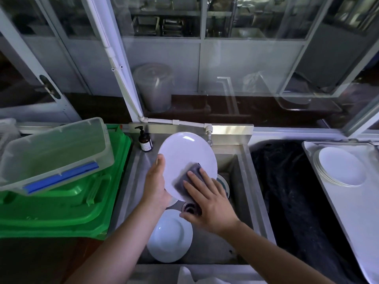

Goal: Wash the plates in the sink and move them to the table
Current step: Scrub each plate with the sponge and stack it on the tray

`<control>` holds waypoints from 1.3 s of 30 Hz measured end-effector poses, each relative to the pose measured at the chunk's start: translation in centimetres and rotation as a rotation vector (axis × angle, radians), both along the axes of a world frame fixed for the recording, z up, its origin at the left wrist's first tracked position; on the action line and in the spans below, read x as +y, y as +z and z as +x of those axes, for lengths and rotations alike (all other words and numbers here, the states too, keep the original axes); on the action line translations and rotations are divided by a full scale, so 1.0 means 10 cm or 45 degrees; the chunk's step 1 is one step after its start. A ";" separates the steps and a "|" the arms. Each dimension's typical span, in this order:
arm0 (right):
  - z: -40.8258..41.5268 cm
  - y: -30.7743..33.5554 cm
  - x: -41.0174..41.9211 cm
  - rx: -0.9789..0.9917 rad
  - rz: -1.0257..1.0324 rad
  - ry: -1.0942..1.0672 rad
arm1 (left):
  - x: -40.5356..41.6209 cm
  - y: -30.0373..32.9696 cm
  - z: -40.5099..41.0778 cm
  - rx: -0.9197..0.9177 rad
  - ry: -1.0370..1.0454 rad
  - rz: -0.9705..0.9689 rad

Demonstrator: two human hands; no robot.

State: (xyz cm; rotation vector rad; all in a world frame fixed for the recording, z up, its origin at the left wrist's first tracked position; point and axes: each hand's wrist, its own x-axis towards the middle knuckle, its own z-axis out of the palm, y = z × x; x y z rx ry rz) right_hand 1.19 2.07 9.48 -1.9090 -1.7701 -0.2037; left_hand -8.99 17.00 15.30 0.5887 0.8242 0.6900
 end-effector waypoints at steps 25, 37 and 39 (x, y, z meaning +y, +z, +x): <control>0.91 0.24 -0.01 -0.469 -0.064 0.276 | 0.19 -0.53 -0.07 1.183 -1.618 2.247; 1.11 0.48 0.08 0.675 -0.089 -0.420 | -0.06 -0.48 -0.06 0.442 -1.042 0.279; 0.95 0.46 0.11 0.765 -0.174 -0.458 | -0.09 -0.47 -0.06 0.277 -1.013 0.081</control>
